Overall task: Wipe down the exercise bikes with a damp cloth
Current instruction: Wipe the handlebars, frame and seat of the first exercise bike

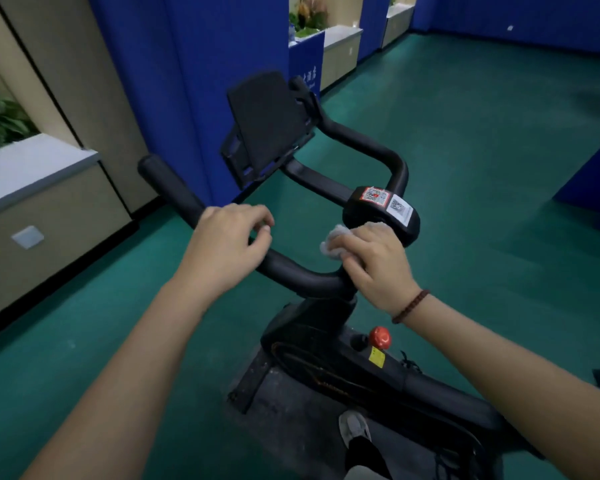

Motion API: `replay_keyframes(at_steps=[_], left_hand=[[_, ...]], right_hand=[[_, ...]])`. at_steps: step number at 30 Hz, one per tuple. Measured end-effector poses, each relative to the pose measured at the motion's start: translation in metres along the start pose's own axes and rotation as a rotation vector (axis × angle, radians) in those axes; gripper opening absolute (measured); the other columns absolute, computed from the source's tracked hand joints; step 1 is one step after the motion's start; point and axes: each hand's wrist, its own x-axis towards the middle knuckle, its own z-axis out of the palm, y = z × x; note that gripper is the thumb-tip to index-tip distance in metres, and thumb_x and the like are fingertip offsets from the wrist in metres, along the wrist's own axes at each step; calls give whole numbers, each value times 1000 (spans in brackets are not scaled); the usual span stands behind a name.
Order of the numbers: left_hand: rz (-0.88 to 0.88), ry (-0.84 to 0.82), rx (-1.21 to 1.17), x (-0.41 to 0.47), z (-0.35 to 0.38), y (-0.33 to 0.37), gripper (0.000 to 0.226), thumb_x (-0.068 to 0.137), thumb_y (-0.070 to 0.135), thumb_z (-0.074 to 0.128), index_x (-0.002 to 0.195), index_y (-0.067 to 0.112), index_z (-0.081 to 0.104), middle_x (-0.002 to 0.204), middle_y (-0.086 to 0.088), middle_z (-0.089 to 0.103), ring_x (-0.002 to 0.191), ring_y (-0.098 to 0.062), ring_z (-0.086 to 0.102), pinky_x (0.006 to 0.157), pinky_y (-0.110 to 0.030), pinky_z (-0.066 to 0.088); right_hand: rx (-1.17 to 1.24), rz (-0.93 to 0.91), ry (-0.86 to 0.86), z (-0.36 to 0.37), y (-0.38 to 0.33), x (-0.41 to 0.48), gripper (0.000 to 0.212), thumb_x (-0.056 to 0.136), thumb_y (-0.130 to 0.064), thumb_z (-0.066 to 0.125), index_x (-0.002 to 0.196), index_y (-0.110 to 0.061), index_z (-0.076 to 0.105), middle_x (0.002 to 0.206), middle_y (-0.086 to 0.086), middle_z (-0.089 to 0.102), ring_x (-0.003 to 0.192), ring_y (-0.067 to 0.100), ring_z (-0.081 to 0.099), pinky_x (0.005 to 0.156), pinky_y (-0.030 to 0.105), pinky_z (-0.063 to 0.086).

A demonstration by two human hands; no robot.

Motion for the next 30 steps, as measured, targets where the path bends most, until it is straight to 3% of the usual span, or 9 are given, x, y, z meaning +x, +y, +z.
replay_keyframes(at_steps=[2, 7, 9, 11, 14, 19, 23, 27, 30], left_hand=[[15, -36, 82, -7, 1, -7, 41, 77, 38, 29, 87, 16, 63, 85, 1, 67, 86, -23, 60, 84, -35, 38], [28, -43, 114, -18, 2, -15, 43, 75, 35, 26, 88, 17, 63, 91, 3, 68, 92, -22, 60, 89, -31, 31], [11, -40, 118, -18, 3, -12, 40, 75, 32, 27, 88, 16, 62, 91, 2, 67, 92, -22, 59, 91, -31, 31], [-17, -40, 128, -18, 5, -7, 32, 78, 26, 33, 87, 15, 62, 89, 1, 66, 91, -23, 58, 91, -34, 32], [-41, -29, 130, -19, 6, -2, 26, 78, 21, 39, 87, 14, 62, 88, -1, 66, 90, -24, 58, 91, -36, 35], [-38, -9, 106, -33, 4, 6, 29, 77, 17, 40, 92, 13, 64, 95, -1, 67, 96, -23, 59, 91, -35, 39], [-119, 96, 44, -51, -5, 5, 42, 73, 21, 30, 91, 10, 66, 95, -3, 68, 94, -24, 61, 83, -36, 46], [-314, 148, 51, -66, -12, -1, 35, 72, 13, 36, 89, 9, 66, 93, -5, 67, 89, -27, 61, 80, -35, 46], [-387, 158, 74, -75, -15, -6, 33, 71, 11, 38, 90, 8, 66, 93, -5, 67, 90, -26, 61, 80, -32, 45]], right_hand=[[34, -6, 23, 8, -31, -9, 28, 85, -25, 40, 92, -19, 66, 75, -1, 65, 69, 22, 59, 72, 36, 40], [61, -12, 1, 11, -69, -19, 43, 88, -32, 37, 126, -18, 50, 97, 3, 63, 75, 25, 59, 67, 36, 48], [-15, -93, -42, 5, -52, -13, 38, 88, -30, 35, 117, -14, 55, 82, 2, 63, 65, 25, 58, 63, 38, 49], [-76, -78, -29, -2, -25, -7, 36, 87, -29, 33, 104, -12, 59, 69, 0, 59, 62, 24, 56, 71, 38, 49], [-85, 35, 3, -7, 4, -2, 39, 86, -30, 31, 103, -11, 61, 77, 1, 64, 75, 25, 59, 87, 34, 41], [-15, -5, -1, 3, -32, -11, 29, 84, -27, 36, 93, -15, 61, 63, -1, 57, 59, 24, 54, 66, 37, 44], [-22, 59, 37, 16, -74, -18, 37, 81, -24, 38, 111, -16, 58, 76, 3, 59, 63, 25, 54, 64, 33, 44], [-89, 51, -67, 27, -107, 6, 43, 80, -17, 53, 123, -8, 50, 94, 12, 58, 71, 31, 58, 61, 33, 43], [-15, 87, -224, 31, -119, 48, 39, 97, -19, 35, 134, -7, 31, 121, 16, 46, 96, 34, 57, 72, 38, 42]])
